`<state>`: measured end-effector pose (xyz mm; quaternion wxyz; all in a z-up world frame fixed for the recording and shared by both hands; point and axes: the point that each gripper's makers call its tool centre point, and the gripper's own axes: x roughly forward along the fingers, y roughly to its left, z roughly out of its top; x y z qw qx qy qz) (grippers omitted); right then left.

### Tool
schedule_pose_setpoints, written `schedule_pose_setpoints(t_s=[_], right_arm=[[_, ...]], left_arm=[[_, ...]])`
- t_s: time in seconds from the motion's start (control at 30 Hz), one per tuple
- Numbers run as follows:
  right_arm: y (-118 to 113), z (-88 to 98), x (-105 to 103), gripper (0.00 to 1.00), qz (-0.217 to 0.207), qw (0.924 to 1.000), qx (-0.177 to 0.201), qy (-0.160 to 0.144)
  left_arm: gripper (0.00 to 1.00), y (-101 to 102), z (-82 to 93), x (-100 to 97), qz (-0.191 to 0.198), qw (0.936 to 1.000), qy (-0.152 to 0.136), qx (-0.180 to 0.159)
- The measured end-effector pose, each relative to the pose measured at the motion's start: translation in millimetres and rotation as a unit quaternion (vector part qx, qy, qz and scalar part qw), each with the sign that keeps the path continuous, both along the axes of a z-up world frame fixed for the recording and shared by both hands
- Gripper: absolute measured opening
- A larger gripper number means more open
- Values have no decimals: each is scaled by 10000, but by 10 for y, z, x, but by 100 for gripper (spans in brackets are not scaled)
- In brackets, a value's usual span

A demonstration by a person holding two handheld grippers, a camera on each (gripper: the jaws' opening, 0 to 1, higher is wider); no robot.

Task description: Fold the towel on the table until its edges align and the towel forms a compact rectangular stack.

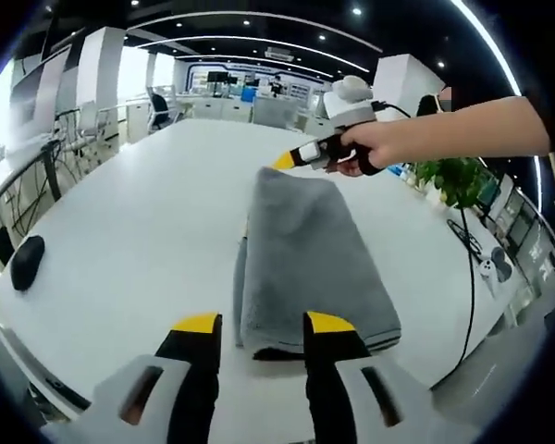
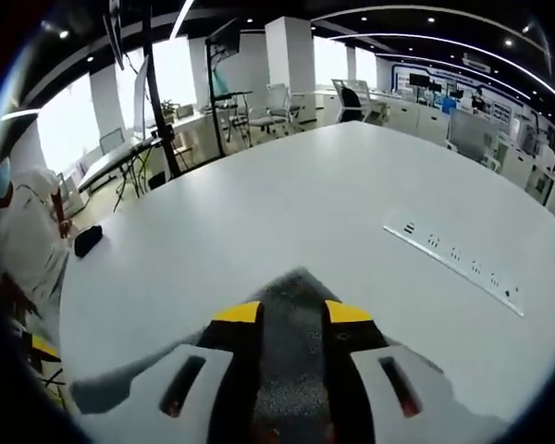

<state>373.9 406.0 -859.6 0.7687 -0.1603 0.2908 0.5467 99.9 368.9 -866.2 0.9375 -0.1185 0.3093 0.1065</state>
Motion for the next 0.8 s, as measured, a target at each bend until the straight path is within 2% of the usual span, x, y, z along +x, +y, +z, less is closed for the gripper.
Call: schedule_pose_setpoints(t_s=[0.2,0.3,0.33,0.4,0.43,0.53,0.67,0.8], right_arm=[[-227,-32,-47,28,79,9998,-171,3],[-383,-52,-77,31,60,9996,-273,34],[-446,-48,-88,31,15,9996,-274,73],[-518,-52,-95,32,-20,9995,-292,122],[-573,-51,-109,32,-55,9994,-281,206],[-677,-77,-70,33,-137,9990,-240,363],[-857,-123,-9,34,-293,9983,-257,443],[-1011,-151,-1,37,-502,9971,-227,516]], left_arm=[[45,102,61,120,-137,9999,-54,80],[45,131,59,217,-338,9994,-40,117],[45,136,55,245,-401,9991,-31,111],[44,93,42,330,-766,9970,-66,7],[43,81,34,373,-776,9970,-66,-49],[44,96,29,479,-946,9955,21,109],[42,144,28,590,-1015,9947,32,134],[39,189,13,717,-1128,9931,56,307]])
